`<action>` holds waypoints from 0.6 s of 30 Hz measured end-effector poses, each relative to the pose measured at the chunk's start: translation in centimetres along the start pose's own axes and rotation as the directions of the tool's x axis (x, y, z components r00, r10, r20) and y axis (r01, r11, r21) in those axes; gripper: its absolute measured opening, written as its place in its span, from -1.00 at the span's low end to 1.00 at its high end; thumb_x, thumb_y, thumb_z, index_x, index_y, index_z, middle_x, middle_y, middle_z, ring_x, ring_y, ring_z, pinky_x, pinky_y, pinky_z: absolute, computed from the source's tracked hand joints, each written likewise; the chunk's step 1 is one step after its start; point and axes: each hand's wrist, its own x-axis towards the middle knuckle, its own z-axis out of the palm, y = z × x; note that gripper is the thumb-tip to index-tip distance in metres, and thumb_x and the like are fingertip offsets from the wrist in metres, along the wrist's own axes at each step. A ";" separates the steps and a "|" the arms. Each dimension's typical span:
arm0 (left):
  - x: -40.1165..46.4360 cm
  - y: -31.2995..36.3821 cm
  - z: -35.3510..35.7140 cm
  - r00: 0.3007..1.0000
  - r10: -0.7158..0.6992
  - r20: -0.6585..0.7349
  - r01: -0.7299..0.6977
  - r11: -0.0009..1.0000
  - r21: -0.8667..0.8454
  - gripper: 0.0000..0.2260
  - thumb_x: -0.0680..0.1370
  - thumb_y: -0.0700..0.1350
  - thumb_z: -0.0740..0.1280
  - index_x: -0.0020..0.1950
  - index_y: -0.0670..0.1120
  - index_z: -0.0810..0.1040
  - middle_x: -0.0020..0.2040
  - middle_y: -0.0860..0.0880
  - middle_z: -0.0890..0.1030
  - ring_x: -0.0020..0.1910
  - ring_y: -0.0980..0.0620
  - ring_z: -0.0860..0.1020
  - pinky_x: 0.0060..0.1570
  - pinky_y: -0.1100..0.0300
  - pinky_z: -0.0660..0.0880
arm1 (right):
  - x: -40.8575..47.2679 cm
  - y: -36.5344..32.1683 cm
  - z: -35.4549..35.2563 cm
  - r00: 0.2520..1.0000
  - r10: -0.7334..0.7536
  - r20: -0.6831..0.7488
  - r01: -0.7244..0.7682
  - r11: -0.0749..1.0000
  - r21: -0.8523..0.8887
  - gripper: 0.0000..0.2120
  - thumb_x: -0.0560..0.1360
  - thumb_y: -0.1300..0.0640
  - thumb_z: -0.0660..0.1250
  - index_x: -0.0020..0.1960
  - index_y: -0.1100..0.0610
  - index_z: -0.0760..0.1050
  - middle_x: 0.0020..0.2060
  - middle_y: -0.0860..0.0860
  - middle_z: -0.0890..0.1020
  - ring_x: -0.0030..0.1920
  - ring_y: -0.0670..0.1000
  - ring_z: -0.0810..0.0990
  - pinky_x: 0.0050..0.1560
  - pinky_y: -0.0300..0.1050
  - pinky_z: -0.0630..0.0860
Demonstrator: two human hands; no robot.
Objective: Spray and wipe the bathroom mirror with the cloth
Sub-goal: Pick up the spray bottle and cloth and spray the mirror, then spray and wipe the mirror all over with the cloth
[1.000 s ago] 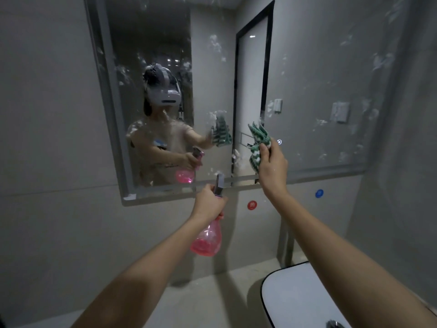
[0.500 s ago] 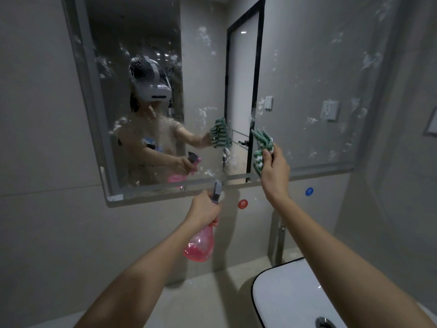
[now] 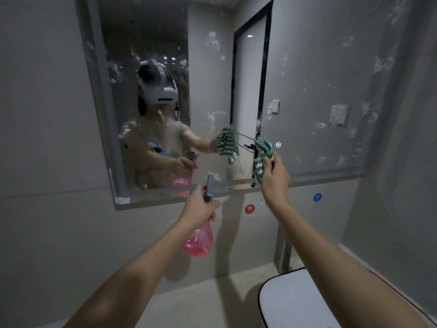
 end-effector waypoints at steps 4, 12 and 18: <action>0.3 0.7 -3.4 0.999 0.019 -0.048 -0.017 0.999 0.041 -0.73 0.51 -0.31 0.33 0.17 -0.23 0.38 -0.33 -0.09 0.51 -0.53 0.04 0.50 -0.53 0.27 0.46 | 0.3 -1.3 2.0 0.999 -0.036 0.010 0.036 0.999 -0.004 -0.83 0.66 0.12 0.10 0.09 0.18 0.42 -0.17 0.01 0.53 -0.17 0.01 0.46 -0.22 -0.19 0.32; -0.2 3.4 -12.9 0.957 0.130 -0.261 -0.093 0.984 0.152 -0.79 0.49 -0.29 0.33 0.10 -0.18 0.43 -0.31 -0.04 0.55 -0.59 0.21 0.50 -0.53 0.38 0.43 | 1.8 -5.7 7.8 0.991 -0.127 -0.036 0.130 0.989 0.074 -0.79 0.65 0.15 0.11 0.15 0.23 0.45 -0.09 0.06 0.53 -0.12 0.00 0.43 -0.15 -0.19 0.24; -1.7 3.8 -19.7 0.924 0.163 -0.345 -0.078 0.966 0.248 -0.83 0.48 -0.26 0.36 0.02 -0.14 0.44 -0.34 -0.04 0.56 -0.55 0.21 0.53 -0.51 0.36 0.45 | 2.6 -8.8 13.1 0.976 -0.116 -0.187 0.148 0.975 0.169 -0.70 0.65 0.11 0.10 0.23 0.29 0.43 0.04 0.16 0.58 0.04 0.11 0.54 -0.11 -0.23 0.33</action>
